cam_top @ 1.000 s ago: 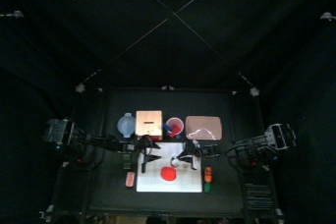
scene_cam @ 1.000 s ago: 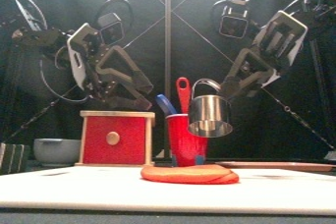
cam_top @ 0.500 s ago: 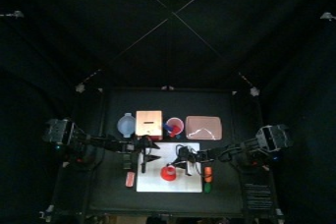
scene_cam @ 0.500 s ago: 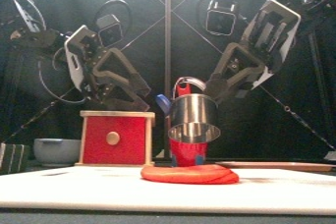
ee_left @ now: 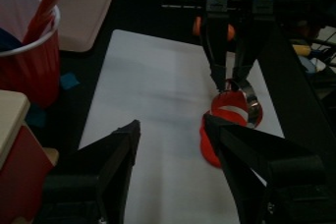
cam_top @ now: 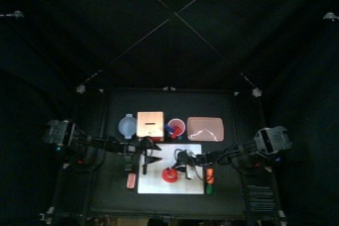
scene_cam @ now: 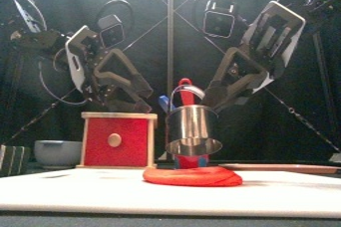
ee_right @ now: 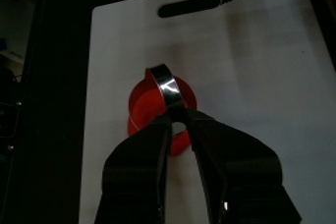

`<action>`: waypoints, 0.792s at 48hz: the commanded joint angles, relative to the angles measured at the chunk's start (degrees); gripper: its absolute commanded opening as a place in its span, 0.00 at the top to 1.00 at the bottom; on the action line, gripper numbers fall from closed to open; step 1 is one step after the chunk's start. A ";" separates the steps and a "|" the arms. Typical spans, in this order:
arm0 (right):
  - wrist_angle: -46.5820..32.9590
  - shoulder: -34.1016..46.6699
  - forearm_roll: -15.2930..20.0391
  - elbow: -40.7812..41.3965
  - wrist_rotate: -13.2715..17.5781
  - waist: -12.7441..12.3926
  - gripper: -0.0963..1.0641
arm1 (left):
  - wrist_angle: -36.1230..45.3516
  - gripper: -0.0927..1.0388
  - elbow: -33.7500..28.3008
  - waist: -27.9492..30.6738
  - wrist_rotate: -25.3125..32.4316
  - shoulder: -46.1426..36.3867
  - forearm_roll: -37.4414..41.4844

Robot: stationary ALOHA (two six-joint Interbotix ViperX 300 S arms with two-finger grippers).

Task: Get the cutter from the drawer then cut the dough then place the extra dough in the bowl
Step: Cut the dough

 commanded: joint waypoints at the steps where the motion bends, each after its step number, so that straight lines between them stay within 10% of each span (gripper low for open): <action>1: -0.18 -0.44 0.00 -1.76 0.00 0.18 0.40 | -0.18 0.12 -0.62 -0.18 0.09 -0.62 0.00; 38: -0.26 1.41 -0.26 -2.99 -0.09 0.18 0.40 | -0.18 0.12 -0.26 -0.18 0.09 -0.62 0.00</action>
